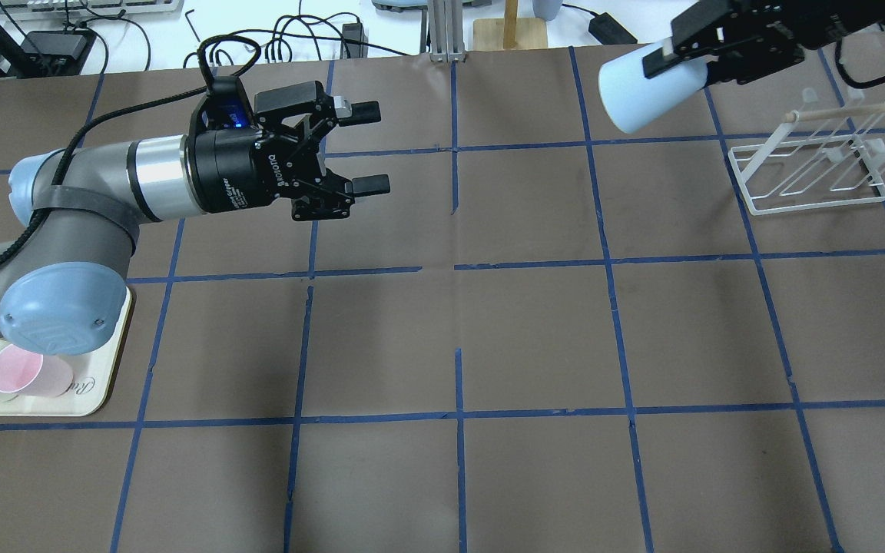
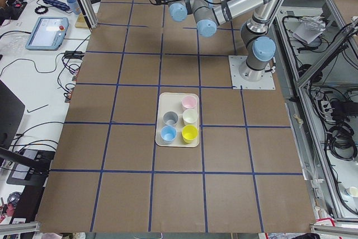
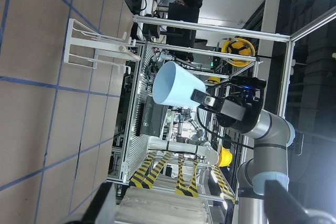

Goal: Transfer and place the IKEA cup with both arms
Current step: 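Lift the cup out of the rack and carry it toward the left gripper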

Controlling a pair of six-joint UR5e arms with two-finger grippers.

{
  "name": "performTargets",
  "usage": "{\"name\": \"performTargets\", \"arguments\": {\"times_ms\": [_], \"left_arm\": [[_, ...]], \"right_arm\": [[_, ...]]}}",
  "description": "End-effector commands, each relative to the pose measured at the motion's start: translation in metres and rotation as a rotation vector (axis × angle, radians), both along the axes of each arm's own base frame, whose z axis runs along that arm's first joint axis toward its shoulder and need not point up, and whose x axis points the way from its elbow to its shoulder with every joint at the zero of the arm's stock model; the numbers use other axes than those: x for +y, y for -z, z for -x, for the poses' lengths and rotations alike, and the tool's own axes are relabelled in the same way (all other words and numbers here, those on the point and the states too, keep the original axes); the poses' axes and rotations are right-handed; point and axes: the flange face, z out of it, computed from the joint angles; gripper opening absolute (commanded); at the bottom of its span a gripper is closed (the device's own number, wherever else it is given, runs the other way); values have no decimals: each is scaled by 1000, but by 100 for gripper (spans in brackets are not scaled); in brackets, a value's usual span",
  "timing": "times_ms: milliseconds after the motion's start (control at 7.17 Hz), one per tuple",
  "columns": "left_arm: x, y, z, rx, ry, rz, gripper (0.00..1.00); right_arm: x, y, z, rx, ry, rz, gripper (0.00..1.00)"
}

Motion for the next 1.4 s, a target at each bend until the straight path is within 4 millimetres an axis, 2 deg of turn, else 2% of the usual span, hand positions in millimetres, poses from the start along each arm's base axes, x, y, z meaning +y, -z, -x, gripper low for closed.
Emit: {"name": "performTargets", "arguments": {"times_ms": [0,140,279,419,698,977,1256], "left_arm": [[1,-7,2,16,1,13,100],[3,-9,5,19,6,18,100],[3,-10,5,25,5,21,100],[2,-15,6,73,-1,24,100],[1,-18,7,116,-3,28,100],[1,-20,11,130,4,32,100],[2,-20,15,130,14,30,100]], "right_arm": [[13,16,-61,-142,-180,96,30],[15,26,-63,-155,-264,180,30],[20,32,-70,-243,-268,206,30],[24,32,-72,-260,-284,248,31],[42,39,-115,-335,-343,242,31],[53,48,-136,-342,-378,228,32],[55,45,-138,-343,-381,229,34]]}}
